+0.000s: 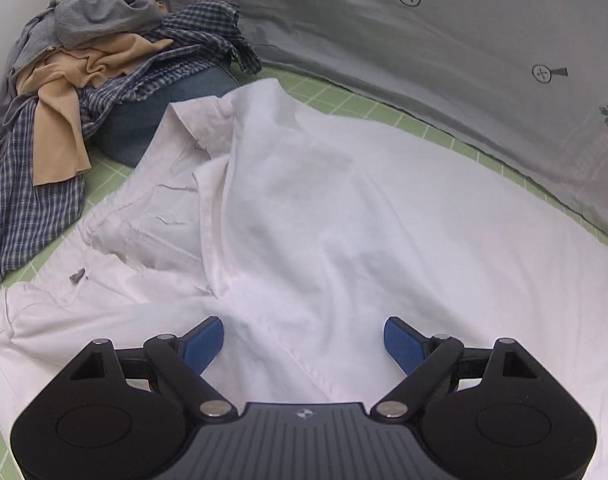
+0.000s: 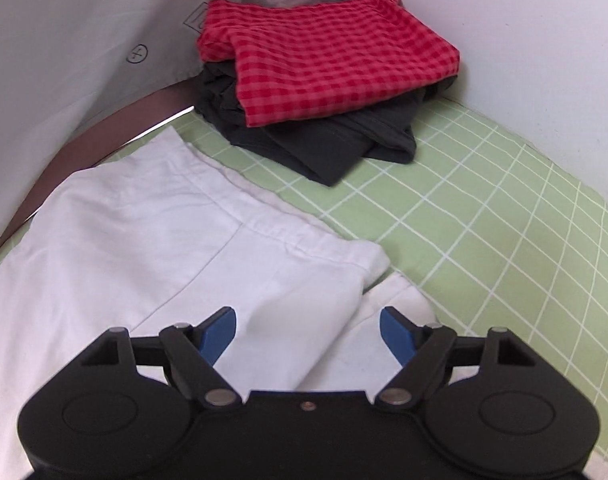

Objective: Fold clothes

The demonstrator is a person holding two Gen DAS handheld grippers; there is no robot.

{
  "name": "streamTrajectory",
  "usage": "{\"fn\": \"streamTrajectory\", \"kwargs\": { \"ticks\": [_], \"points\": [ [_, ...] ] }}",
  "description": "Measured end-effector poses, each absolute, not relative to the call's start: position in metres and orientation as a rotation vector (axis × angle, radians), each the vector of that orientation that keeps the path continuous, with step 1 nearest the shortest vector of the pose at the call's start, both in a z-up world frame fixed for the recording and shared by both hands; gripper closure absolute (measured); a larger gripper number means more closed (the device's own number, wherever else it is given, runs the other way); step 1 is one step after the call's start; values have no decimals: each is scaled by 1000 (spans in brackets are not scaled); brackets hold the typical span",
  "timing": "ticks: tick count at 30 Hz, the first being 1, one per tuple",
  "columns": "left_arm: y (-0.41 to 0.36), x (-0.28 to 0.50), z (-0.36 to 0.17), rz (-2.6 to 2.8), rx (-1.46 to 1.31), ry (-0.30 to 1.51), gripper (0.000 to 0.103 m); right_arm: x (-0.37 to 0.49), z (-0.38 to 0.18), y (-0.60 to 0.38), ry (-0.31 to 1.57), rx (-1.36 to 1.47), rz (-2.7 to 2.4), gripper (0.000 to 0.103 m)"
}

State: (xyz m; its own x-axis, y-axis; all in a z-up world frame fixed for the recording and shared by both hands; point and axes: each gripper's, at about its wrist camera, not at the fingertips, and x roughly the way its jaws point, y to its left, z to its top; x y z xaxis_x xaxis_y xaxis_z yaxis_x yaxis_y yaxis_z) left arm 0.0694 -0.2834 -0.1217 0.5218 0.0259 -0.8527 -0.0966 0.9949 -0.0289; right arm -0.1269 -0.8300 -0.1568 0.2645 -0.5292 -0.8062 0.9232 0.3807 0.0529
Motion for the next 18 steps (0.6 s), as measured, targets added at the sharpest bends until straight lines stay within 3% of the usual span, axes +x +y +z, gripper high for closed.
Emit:
{"fn": "streamTrajectory", "kwargs": {
  "ticks": [3,6,8,15,17,18],
  "points": [
    [-291,68,-124,79,-67,1030,15,-124,-162,-838,795,560,-1037,36],
    [-298,68,-125,91,-51,1037,15,-115,-165,-846,843,514,-1008,85],
    [-299,68,-127,98,-47,1045,15,-113,-162,-848,850,482,-961,100],
    [-301,66,-140,105,-24,1095,14,-122,-148,-862,821,370,-992,97],
    [-302,65,-145,110,-13,1106,14,-117,-152,-869,868,358,-1023,86],
    [-303,65,-145,110,-8,1107,14,-115,-153,-871,888,347,-1037,73]
  ]
}}
